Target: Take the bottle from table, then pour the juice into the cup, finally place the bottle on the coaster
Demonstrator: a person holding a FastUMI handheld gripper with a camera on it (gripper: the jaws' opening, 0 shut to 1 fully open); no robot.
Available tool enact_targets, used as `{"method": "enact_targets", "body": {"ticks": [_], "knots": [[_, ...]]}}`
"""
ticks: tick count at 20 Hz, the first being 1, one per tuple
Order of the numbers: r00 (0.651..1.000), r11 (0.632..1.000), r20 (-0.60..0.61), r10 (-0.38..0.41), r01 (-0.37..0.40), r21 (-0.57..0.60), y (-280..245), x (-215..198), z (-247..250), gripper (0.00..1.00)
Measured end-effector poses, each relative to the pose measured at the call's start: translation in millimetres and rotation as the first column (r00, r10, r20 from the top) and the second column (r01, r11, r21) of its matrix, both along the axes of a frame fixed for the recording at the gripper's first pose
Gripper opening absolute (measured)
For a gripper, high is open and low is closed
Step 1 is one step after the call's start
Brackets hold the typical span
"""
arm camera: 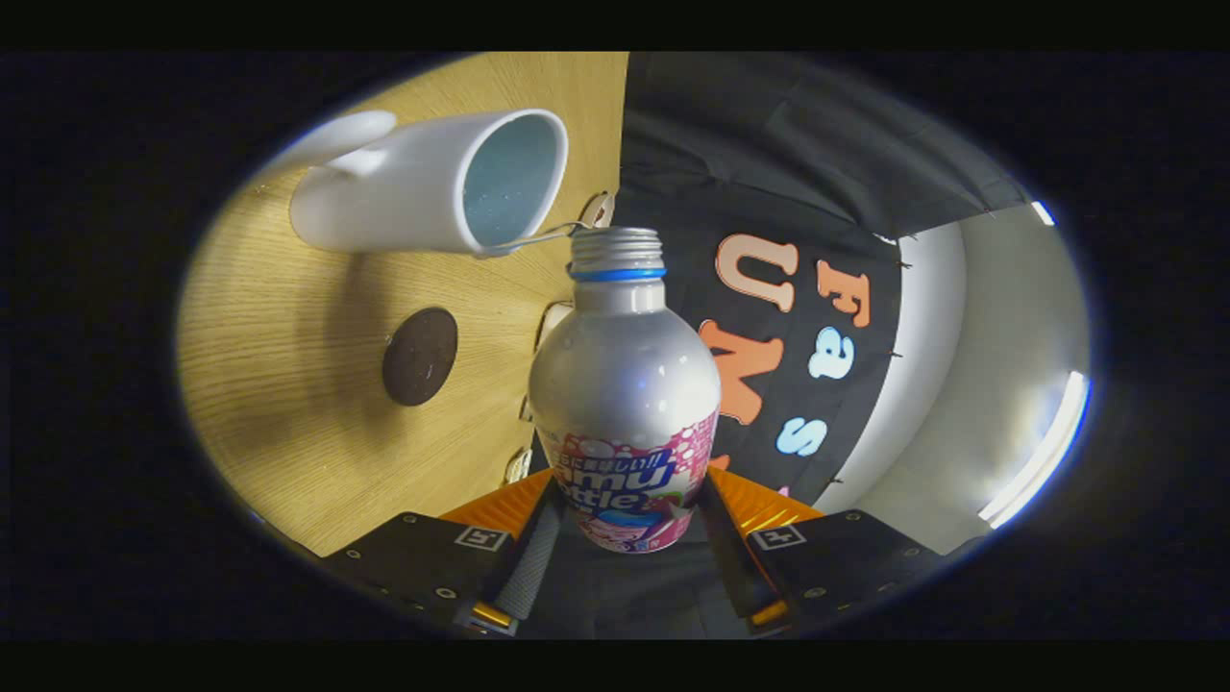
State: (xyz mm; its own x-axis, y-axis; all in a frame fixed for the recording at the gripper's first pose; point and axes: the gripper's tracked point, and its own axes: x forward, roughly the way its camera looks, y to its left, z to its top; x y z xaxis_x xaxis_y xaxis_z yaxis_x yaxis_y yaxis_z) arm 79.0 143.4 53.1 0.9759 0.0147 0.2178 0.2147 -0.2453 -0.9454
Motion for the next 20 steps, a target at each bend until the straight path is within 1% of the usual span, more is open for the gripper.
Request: {"method": "enact_targets", "body": {"ticks": [15,20], "knots": [[1.000,0.997,-0.002,0.008,-0.008,-0.073,11.6,1.2,8.7,0.76],[1.000,0.993,0.002,0.005,-0.004,-0.118,12.2,-0.7,15.2,0.76]]}}
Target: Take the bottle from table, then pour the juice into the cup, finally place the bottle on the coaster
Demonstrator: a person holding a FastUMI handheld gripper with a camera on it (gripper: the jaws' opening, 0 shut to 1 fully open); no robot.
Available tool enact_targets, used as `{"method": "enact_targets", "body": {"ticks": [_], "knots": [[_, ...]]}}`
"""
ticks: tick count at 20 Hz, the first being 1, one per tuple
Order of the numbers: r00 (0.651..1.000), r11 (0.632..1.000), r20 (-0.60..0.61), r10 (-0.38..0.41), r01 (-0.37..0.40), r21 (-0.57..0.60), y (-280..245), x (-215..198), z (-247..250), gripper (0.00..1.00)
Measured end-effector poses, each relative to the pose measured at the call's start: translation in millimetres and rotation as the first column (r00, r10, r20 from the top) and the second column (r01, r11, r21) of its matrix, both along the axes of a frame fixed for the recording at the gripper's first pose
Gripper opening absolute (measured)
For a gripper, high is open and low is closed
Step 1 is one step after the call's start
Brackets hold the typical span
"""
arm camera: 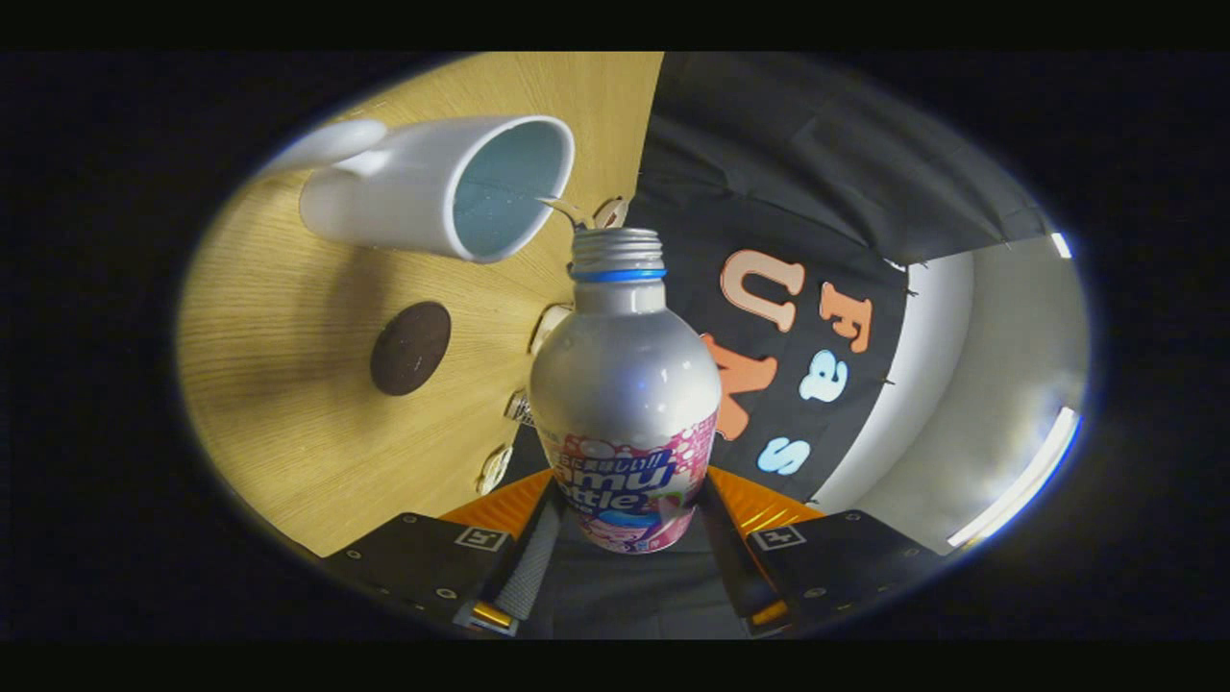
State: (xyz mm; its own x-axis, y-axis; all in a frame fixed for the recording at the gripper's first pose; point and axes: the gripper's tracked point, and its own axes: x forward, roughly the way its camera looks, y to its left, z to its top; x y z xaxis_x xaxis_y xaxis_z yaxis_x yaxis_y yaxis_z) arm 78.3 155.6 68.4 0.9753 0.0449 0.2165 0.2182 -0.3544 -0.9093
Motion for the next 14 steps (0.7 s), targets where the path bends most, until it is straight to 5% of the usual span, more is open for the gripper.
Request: {"method": "enact_targets", "body": {"ticks": [14], "knots": [[1.000,0.996,-0.009,0.003,-0.004,-0.091,10.2,2.7,4.5,0.76]]}}
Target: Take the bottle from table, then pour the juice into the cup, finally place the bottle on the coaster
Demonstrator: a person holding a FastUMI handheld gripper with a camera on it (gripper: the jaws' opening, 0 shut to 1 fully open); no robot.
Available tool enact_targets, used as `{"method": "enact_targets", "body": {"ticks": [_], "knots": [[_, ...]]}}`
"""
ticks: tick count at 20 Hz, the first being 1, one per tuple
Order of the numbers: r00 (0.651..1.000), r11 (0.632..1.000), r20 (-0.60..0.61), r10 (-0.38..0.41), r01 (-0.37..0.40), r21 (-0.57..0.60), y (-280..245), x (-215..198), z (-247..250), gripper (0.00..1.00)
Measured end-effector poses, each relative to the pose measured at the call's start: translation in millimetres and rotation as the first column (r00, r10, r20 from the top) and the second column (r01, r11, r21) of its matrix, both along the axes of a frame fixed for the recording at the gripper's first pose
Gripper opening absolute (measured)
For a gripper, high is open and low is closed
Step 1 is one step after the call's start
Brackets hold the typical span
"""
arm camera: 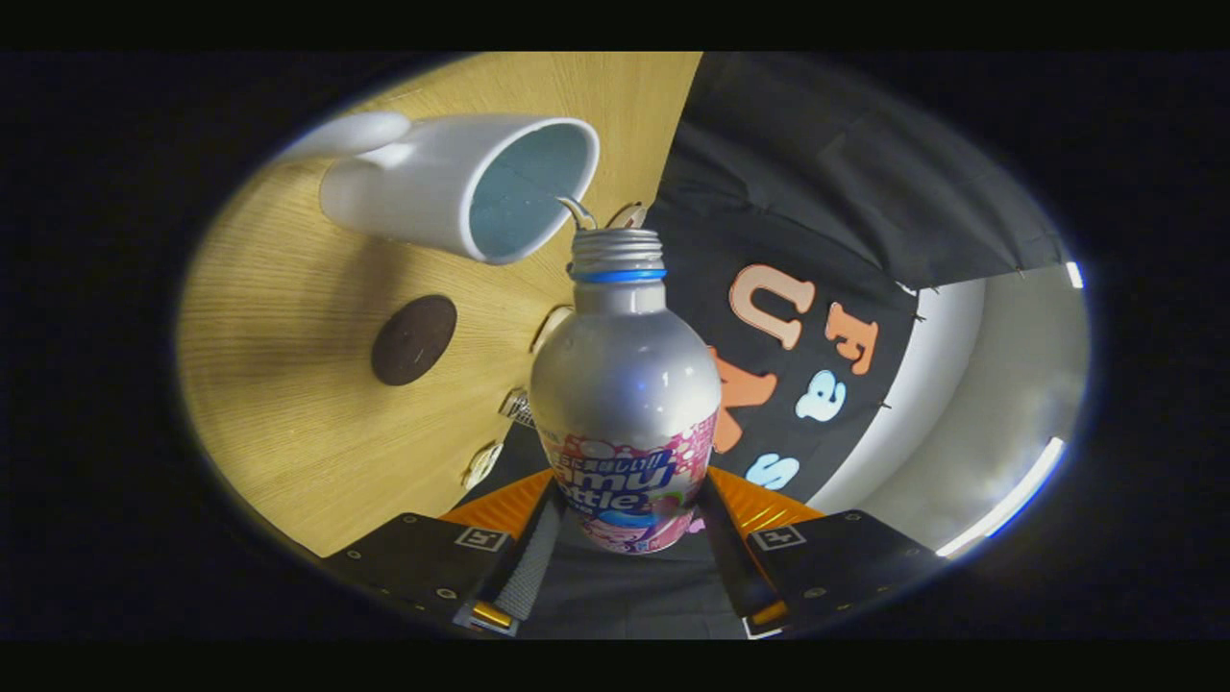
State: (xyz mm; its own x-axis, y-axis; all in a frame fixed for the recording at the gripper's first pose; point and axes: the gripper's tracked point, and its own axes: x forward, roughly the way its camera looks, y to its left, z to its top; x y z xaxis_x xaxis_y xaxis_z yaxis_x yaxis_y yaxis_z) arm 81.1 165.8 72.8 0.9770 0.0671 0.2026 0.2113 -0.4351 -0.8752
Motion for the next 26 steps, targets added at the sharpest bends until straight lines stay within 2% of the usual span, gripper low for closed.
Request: {"method": "enact_targets", "body": {"ticks": [17,26], "knots": [[1.000,0.998,-0.005,-0.007,0.007,-0.064,8.4,-0.4,3.5,0.76],[1.000,0.999,-0.023,-0.007,0.006,-0.053,8.2,0.8,0.7,0.76]]}}
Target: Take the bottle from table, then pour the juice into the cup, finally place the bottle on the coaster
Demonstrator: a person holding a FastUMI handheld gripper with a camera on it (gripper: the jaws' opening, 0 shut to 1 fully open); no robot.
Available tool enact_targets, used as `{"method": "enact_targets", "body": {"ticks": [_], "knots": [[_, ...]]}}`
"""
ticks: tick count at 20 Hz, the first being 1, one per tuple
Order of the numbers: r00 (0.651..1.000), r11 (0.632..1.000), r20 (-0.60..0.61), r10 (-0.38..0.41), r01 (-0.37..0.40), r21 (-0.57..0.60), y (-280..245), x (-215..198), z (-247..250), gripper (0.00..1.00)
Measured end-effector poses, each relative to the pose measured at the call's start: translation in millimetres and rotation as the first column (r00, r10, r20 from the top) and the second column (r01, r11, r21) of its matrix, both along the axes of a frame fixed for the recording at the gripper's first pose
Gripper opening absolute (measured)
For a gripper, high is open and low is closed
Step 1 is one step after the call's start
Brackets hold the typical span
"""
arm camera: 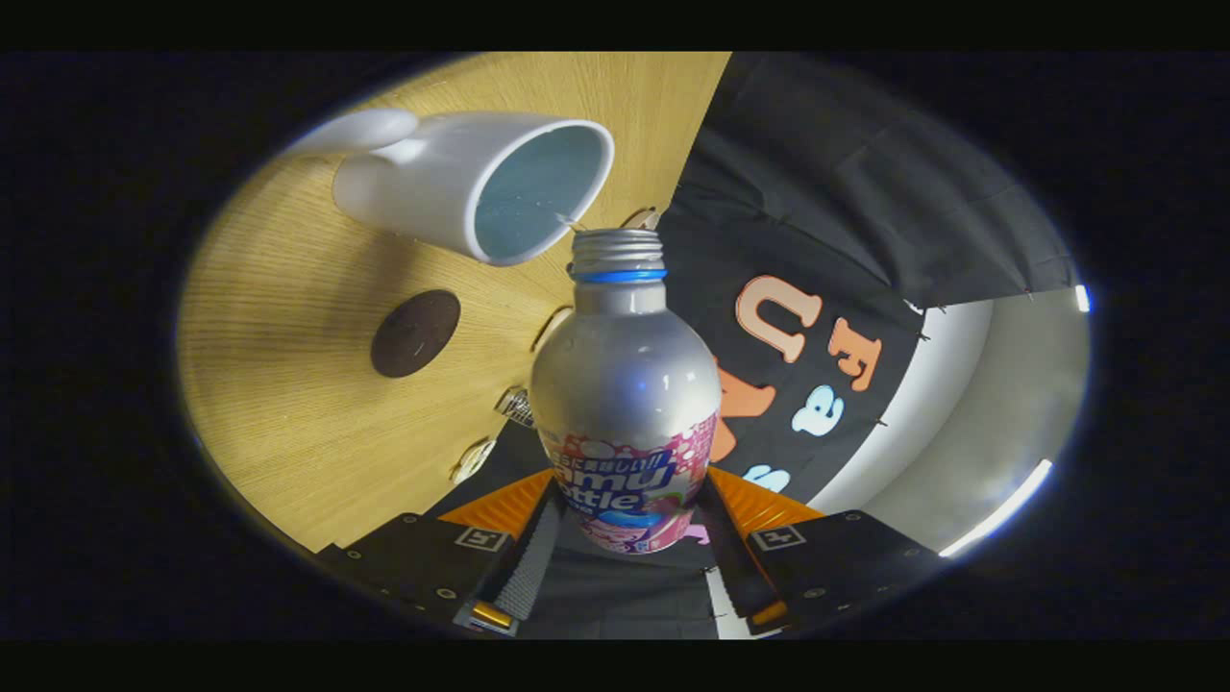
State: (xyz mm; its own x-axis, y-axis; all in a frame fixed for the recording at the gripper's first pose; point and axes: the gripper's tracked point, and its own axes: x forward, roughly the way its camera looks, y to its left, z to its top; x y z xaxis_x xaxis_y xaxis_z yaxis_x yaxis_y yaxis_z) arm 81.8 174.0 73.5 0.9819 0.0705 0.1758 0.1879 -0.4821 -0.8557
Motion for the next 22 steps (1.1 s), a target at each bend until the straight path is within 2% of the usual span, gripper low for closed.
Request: {"method": "enact_targets", "body": {"ticks": [6,8,12,14,15,16,19,22], "knots": [[0.999,0.996,-0.033,-0.008,0.011,0.092,-5.1,-2.9,-10.2,0.76],[0.997,0.987,-0.074,-0.001,0.013,0.159,-6.7,-2.2,-17.7,0.76],[0.987,0.948,-0.159,0.024,0.029,0.317,-12.1,-5.9,-36.5,0.76],[0.983,0.913,-0.184,0.026,0.052,0.405,-18.2,-5.2,-42.3,0.77],[0.980,0.881,-0.198,0.033,0.066,0.469,-23.3,-4.2,-46.1,0.77],[0.976,0.832,-0.215,0.047,0.081,0.548,-26.1,-4.0,-50.4,0.77],[0.951,0.614,-0.288,0.112,0.162,0.773,-28.0,-6.7,-68.6,0.77],[0.942,0.444,-0.300,0.153,0.206,0.872,-28.6,-4.2,-69.1,0.77]]}}
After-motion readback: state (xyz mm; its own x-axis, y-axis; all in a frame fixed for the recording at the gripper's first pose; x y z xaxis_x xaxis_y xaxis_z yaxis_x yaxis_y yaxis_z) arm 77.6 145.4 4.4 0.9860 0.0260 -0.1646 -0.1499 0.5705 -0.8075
